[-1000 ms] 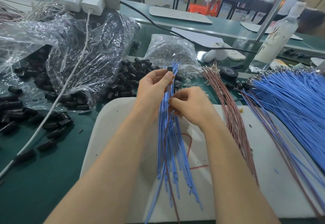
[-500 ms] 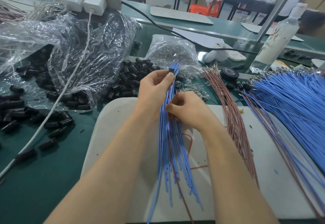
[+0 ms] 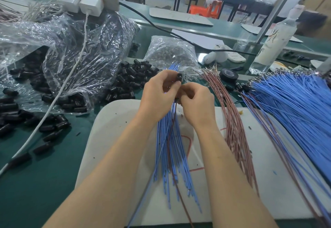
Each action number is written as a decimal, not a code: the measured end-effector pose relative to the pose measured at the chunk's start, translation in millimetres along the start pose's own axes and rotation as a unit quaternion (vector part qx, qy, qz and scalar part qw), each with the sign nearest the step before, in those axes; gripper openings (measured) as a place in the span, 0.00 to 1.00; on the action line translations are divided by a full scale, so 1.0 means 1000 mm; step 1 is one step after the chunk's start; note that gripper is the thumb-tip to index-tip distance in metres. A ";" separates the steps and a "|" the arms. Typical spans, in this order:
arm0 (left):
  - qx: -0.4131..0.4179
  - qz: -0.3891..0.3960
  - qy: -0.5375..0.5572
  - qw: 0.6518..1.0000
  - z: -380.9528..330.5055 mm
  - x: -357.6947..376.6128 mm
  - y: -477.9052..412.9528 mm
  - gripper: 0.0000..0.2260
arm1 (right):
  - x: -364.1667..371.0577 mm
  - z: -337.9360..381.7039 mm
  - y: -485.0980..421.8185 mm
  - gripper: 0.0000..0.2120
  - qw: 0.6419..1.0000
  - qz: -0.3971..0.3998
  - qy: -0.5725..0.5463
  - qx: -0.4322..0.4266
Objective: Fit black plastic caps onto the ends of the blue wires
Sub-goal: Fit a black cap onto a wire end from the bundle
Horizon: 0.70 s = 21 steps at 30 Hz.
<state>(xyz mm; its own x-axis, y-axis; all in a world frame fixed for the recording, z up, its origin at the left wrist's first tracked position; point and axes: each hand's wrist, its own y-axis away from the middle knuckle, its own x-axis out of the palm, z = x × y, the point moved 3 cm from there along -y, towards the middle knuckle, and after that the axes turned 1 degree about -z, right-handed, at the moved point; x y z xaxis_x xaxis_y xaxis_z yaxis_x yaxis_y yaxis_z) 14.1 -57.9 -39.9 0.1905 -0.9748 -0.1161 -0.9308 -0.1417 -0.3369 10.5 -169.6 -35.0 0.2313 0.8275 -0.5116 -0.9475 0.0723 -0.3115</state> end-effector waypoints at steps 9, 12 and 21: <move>0.018 0.032 0.015 0.999 0.002 0.002 0.002 0.08 | 0.000 -0.001 0.001 0.07 0.999 -0.019 0.016 -0.027; 0.016 0.035 0.033 0.999 0.001 0.002 0.003 0.09 | 0.000 -0.001 0.001 0.07 0.999 -0.025 0.020 -0.036; 0.017 0.030 0.059 0.998 -0.007 0.003 0.008 0.10 | 0.001 -0.003 0.001 0.09 0.997 -0.028 0.032 -0.064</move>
<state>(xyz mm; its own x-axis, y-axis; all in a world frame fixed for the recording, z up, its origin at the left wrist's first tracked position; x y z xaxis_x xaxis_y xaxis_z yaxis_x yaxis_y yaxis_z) 4.9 -63.2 -36.9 0.0951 -0.9951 -0.0268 -0.9277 -0.0789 -0.3649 10.5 -169.9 -38.1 0.3009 0.7867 -0.5391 -0.8978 0.0430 -0.4383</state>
